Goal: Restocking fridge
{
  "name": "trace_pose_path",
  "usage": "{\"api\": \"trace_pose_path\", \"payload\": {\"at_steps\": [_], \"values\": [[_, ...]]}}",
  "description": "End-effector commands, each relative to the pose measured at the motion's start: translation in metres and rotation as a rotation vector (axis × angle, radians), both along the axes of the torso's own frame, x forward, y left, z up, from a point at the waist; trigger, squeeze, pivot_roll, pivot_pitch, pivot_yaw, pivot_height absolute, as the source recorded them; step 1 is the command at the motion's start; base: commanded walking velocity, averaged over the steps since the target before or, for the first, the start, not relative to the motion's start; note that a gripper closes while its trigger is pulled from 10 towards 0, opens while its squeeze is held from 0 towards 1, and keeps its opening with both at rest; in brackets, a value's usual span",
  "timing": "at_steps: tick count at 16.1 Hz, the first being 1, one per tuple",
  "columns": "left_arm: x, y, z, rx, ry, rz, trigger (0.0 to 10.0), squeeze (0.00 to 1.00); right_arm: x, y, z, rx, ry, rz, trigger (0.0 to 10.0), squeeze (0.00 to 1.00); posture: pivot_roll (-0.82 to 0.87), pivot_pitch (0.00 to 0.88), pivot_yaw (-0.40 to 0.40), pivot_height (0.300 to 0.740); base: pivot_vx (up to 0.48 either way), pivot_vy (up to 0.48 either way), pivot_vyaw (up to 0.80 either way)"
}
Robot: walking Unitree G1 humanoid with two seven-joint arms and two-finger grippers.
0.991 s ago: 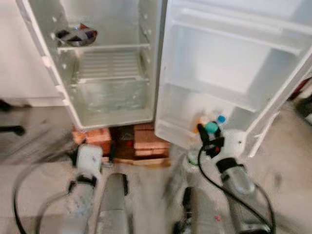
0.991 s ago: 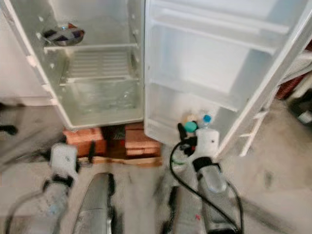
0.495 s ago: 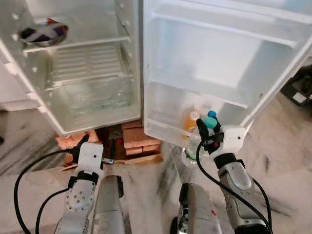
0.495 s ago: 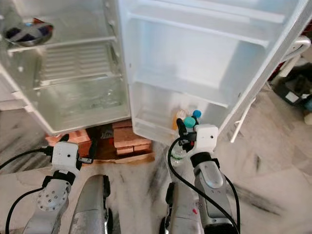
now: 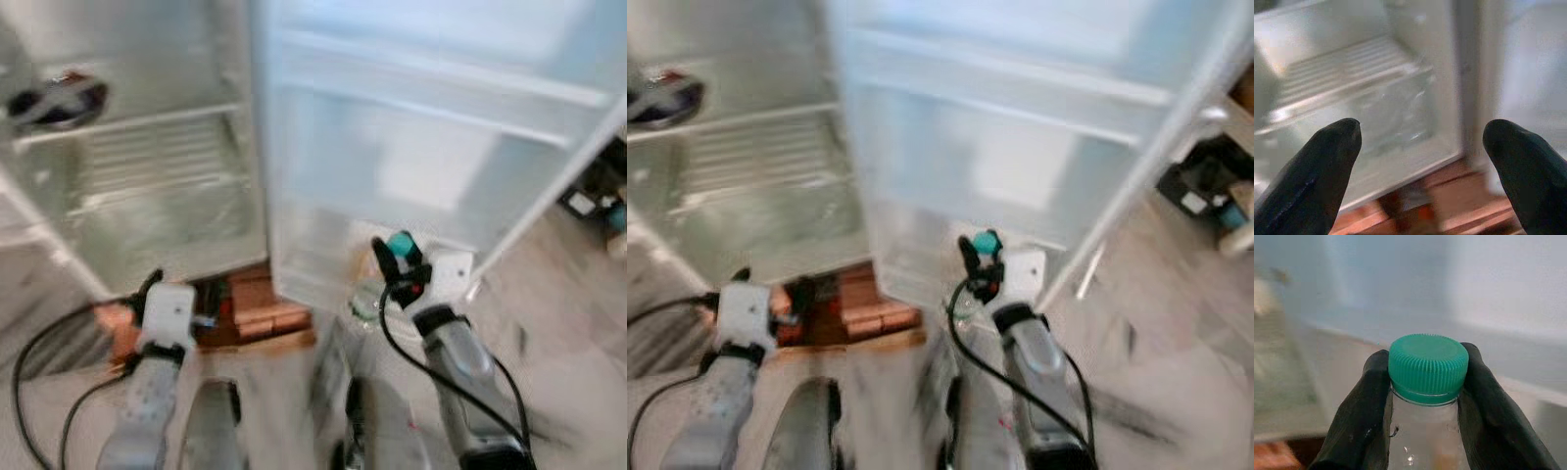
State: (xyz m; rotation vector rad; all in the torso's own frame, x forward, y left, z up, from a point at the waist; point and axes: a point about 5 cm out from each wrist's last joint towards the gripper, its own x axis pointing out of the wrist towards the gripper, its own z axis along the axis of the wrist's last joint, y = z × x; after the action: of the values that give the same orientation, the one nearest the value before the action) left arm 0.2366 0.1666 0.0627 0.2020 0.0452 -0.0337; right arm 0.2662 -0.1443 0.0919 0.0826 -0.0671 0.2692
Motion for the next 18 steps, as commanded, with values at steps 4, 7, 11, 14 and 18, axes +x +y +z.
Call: {"api": "trace_pose_path", "payload": {"at_steps": [4,7,11,14,18], "values": [[-0.004,-0.001,-0.004,0.005,0.018,-0.008,10.0,0.0,0.001,0.001,0.005,0.026,-0.014,0.018,10.0,0.0,0.1,0.106,-0.044,0.601,0.065,0.0,0.0],[-0.003,-0.002,-0.005,0.004,0.022,-0.006,10.0,0.0,0.001,0.004,0.005,0.035,-0.014,0.036,10.0,0.0,0.1,0.108,-0.044,0.601,0.0,0.0,0.0],[-0.005,-0.002,-0.007,0.018,0.034,0.007,10.0,0.0,0.003,0.009,0.006,0.035,-0.019,0.066,10.0,0.0,0.11,0.109,-0.044,0.556,0.0,0.0,0.0],[-0.005,0.007,-0.009,0.078,0.045,0.081,10.0,0.0,0.007,0.013,0.009,0.024,-0.029,0.094,10.0,0.0,0.12,0.116,-0.046,0.521,0.0,0.0,0.0],[-0.021,0.018,-0.015,0.1,0.092,0.115,10.0,0.0,0.012,0.024,0.01,-0.029,-0.04,0.17,10.0,0.0,0.12,0.128,-0.047,0.491,0.0,0.0,0.0]]}}
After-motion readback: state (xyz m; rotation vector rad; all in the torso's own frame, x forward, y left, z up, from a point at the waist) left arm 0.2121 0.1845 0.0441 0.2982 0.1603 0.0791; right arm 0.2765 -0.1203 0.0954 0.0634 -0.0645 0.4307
